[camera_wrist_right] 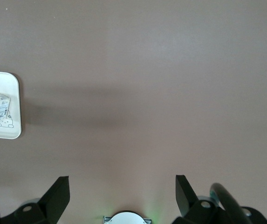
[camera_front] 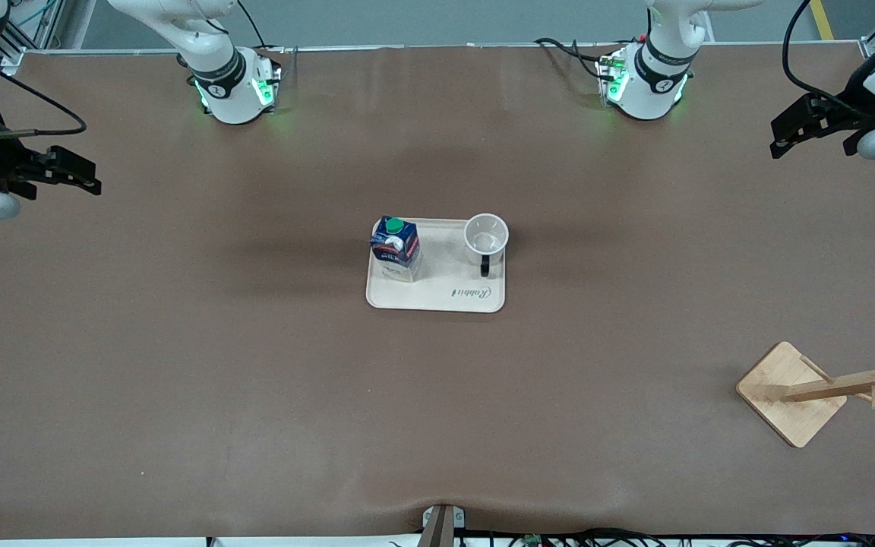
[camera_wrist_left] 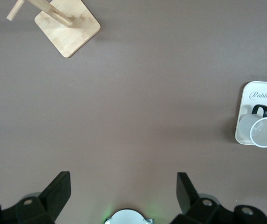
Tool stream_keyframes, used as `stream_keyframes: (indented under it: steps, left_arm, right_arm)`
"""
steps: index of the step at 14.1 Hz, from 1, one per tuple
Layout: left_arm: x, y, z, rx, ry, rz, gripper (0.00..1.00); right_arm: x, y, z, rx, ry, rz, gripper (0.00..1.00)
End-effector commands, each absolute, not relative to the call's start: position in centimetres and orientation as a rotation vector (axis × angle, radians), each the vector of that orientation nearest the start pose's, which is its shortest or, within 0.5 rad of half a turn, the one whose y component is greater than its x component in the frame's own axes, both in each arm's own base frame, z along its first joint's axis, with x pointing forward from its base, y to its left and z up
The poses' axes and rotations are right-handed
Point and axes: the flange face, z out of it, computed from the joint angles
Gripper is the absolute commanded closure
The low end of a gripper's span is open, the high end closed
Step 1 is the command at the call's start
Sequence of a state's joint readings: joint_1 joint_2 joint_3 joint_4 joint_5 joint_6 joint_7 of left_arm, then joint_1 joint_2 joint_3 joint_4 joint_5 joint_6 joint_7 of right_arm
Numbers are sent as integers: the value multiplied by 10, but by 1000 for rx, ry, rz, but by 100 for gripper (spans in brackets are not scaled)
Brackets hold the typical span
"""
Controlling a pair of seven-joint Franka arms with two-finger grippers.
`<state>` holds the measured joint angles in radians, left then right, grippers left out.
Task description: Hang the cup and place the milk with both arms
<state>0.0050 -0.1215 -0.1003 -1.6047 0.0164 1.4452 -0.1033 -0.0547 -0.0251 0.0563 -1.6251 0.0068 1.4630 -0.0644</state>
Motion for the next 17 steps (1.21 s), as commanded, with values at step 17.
stream_keyframes:
  steps: [17]
  left_arm:
    - [477, -288, 448, -3084, -193, 148, 0]
  right_arm:
    - [512, 3, 596, -3138, -98, 157, 0]
